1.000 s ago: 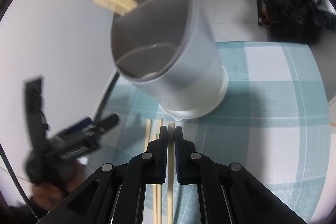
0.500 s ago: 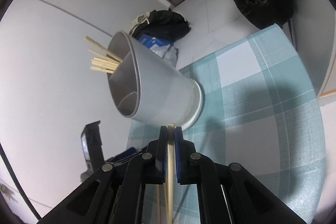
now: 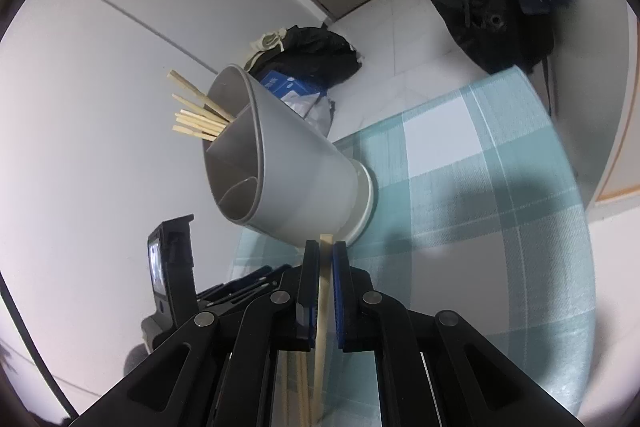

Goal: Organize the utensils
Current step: 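Grasp a chopstick with the left gripper while the right gripper holds its chopstick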

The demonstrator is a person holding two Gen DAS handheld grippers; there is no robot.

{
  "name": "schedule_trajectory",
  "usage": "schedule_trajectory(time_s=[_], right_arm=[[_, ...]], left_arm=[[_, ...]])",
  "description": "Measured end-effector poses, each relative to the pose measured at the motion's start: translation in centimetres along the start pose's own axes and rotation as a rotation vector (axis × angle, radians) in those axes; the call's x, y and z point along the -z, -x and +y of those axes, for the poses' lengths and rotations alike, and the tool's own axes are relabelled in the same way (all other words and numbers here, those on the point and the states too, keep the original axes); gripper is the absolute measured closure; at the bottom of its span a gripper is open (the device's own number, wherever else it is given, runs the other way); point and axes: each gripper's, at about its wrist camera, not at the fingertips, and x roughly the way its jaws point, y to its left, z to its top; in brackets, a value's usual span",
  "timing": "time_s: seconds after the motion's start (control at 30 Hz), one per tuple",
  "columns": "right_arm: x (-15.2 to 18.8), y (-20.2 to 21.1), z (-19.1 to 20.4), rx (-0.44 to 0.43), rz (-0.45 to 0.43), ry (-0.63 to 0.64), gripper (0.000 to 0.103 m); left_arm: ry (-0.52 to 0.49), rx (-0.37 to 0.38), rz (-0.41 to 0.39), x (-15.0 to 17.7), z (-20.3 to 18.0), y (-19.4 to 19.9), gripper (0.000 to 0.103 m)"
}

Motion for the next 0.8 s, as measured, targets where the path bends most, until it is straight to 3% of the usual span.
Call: schedule_trajectory(time_s=[0.27, 0.6, 0.8], right_arm=[[0.4, 0.7, 1.0, 0.041, -0.041, 0.060, 0.097], [2.1, 2.9, 4.5, 0.056, -0.130, 0.200, 0.097], [3.5, 3.7, 7.2, 0.090, -0.192, 0.309, 0.098]], left_arm=[[0.087, 0.049, -0.035, -0.3, 1.2, 0.5, 0.100], [0.136, 0.170, -0.336, 0.8, 1.7, 9.2, 0.100], [0.127, 0.208, -0.412, 1.5, 1.8, 11.9, 0.100]])
